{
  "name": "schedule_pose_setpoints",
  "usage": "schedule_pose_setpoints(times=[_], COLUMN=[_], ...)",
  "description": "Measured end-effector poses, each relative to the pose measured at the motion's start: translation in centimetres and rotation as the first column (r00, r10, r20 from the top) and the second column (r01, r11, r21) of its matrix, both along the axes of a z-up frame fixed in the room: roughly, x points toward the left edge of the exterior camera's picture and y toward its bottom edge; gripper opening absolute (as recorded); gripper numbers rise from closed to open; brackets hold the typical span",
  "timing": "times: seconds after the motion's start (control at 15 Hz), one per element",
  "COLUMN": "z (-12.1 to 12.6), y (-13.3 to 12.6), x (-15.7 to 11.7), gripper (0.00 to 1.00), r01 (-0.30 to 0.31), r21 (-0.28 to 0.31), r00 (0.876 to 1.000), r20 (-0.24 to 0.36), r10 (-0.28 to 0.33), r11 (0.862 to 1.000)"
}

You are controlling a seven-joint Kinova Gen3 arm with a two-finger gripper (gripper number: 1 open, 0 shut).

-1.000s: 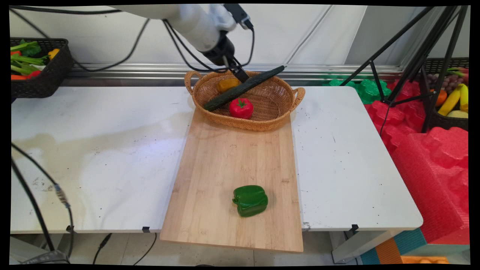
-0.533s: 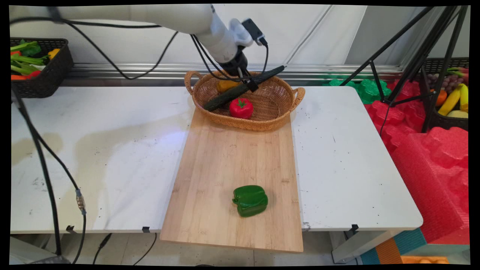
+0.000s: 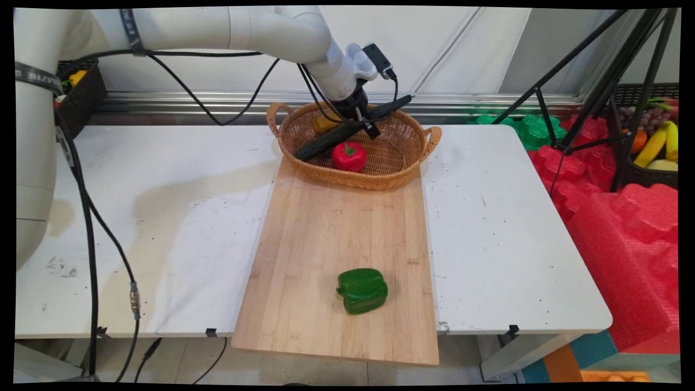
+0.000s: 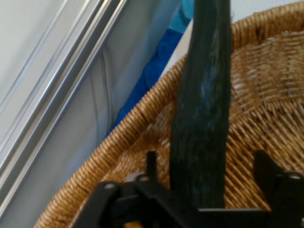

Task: Pick up the cucumber from the vegetable basket, then place the picked object on the cutting board

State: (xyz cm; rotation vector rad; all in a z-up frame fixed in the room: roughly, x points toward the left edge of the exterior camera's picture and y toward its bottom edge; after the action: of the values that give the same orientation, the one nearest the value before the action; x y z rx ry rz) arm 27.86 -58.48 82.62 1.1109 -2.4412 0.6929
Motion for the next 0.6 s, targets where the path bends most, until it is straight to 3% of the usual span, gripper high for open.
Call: schedule_pose_setpoints(times=[0.33, 0.6], z=[-0.4, 1.3], y=[-0.5, 0.7], x=[-0.1, -0.5], gripper=[0.0, 0.0], r01=[-0.007, -0.008], r21=[-0.023, -0.079], r00=[1.0, 1.0], r20=[0.008, 0.024], r10=[0.007, 0.01], r11=[1.0, 0.997])
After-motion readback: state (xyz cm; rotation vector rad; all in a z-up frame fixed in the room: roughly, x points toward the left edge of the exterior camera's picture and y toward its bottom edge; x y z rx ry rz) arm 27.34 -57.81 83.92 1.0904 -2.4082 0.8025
